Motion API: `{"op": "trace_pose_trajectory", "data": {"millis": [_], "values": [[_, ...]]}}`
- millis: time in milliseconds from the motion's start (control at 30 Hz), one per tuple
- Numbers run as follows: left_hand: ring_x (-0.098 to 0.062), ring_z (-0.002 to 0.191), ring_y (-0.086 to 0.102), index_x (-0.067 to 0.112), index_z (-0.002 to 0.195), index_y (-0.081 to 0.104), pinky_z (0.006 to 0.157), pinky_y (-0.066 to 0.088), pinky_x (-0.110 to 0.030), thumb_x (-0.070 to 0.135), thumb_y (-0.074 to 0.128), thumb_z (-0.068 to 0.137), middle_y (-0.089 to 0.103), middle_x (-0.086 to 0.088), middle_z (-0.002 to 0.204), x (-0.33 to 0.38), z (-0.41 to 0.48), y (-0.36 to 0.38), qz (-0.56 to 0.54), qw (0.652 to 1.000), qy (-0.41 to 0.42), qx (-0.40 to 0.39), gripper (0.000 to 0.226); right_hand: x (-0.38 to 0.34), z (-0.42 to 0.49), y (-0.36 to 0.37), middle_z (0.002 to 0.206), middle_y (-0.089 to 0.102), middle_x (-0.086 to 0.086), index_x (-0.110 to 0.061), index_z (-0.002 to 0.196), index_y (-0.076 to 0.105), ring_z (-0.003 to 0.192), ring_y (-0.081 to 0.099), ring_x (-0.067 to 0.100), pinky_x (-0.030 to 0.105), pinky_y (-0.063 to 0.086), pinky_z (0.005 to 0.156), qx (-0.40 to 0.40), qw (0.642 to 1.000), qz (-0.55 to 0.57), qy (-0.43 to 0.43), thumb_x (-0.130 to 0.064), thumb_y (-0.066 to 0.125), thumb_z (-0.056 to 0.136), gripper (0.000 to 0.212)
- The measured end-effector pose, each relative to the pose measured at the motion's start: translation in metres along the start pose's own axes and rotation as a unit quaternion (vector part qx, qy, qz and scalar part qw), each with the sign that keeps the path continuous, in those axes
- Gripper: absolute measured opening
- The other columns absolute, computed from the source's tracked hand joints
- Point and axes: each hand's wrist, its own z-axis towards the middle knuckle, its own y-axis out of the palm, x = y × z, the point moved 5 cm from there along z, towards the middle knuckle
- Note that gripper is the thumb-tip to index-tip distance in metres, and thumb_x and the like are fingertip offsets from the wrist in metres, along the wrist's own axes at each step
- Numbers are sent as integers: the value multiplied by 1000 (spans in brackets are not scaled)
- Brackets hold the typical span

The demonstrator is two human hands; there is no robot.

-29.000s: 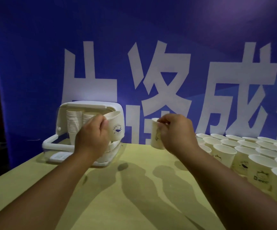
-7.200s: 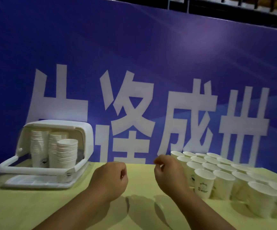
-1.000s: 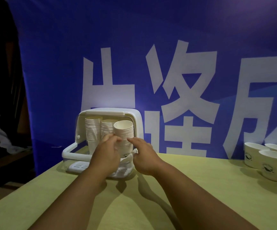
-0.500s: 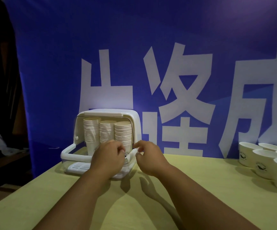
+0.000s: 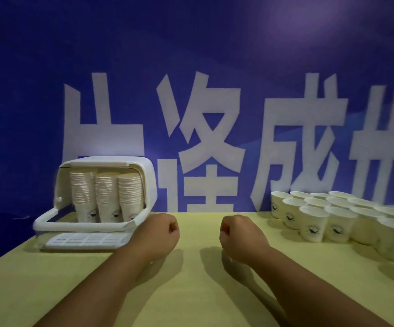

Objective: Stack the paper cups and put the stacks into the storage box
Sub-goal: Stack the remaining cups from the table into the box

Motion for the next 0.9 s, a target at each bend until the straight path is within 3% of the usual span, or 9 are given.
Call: {"op": "trace_pose_trajectory", "data": {"millis": [133, 300, 400, 500, 600, 667, 733, 833, 900], "values": [[-8, 80, 65, 32, 82, 68, 72, 55, -24, 23, 60, 96, 68, 13, 84, 34, -6, 30, 0, 999, 10, -50, 18, 58, -28, -32, 83, 61, -15, -32, 92, 64, 75, 59, 9, 16, 50, 64, 6, 999, 7, 40, -28, 65, 92, 4], [-7, 80, 63, 31, 84, 69, 73, 55, -24, 25, 60, 95, 67, 15, 86, 90, -11, 57, -10, 997, 29, -69, 16, 122, -56, -66, 84, 63, -14, -33, 88, 64, 78, 60, 8, 24, 57, 72, 31, 994, 15, 104, -26, 66, 90, 8], [-7, 81, 64, 30, 84, 69, 79, 59, -31, 25, 60, 94, 67, 14, 86, 131, -8, 75, -45, 995, 40, -77, 14, 162, -72, -76, 105, 65, -11, -34, 97, 64, 104, 61, 16, 25, 54, 79, 40, 986, 34, 158, -23, 68, 89, 14], [-7, 82, 64, 31, 84, 69, 80, 60, -31, 24, 63, 93, 67, 13, 87, 172, -2, 102, -94, 992, 39, -81, 13, 195, -80, -88, 125, 62, -4, -30, 123, 54, 115, 58, 19, 32, 55, 87, 69, 978, 40, 193, -21, 70, 85, 42], [-11, 87, 63, 32, 98, 66, 83, 58, -34, 23, 63, 89, 67, 7, 98, 208, 7, 138, -162, 983, -8, -79, 13, 219, -82, -97, 139, 54, 2, -32, 146, 27, 117, 57, 20, 35, 53, 92, 81, 974, 49, 205, -19, 73, 82, 80], [-16, 97, 63, 31, 129, 54, 79, 53, -32, 29, 61, 90, 65, 2, 116, 229, 11, 160, -169, 982, -33, -72, 39, 231, -77, -102, 149, 43, 2, -40, 151, 8, 129, 50, 24, 40, 49, 99, 91, 973, 83, 195, -15, 76, 80, 102], [-20, 106, 63, 37, 154, 22, 76, 47, -32, 41, 56, 93, 61, 0, 129, 245, 20, 179, -71, 995, -5, -63, 70, 241, -72, -105, 151, 40, -2, -46, 151, -2, 134, 45, 24, 44, 48, 101, 109, 970, 124, 178, -9, 79, 76, 116], [-14, 82, 61, 45, 153, -23, 62, 44, -31, 47, 49, 96, 64, 2, 107, 256, 34, 192, 42, 997, 26, -53, 93, 254, -58, -102, 152, 37, -5, -52, 149, -4, 132, 45, 19, 43, 45, 103, 124, 968, 143, 166, -5, 77, 75, 120], [-11, 67, 57, 50, 144, -37, 50, 39, -29, 39, 50, 95, 59, 4, 86, 261, 45, 199, 62, 996, 30, -48, 100, 265, -51, -99, 145, 44, -3, -52, 150, 0, 113, 50, 13, 38, 49, 96, 140, 964, 145, 174, -5, 72, 78, 112]]}}
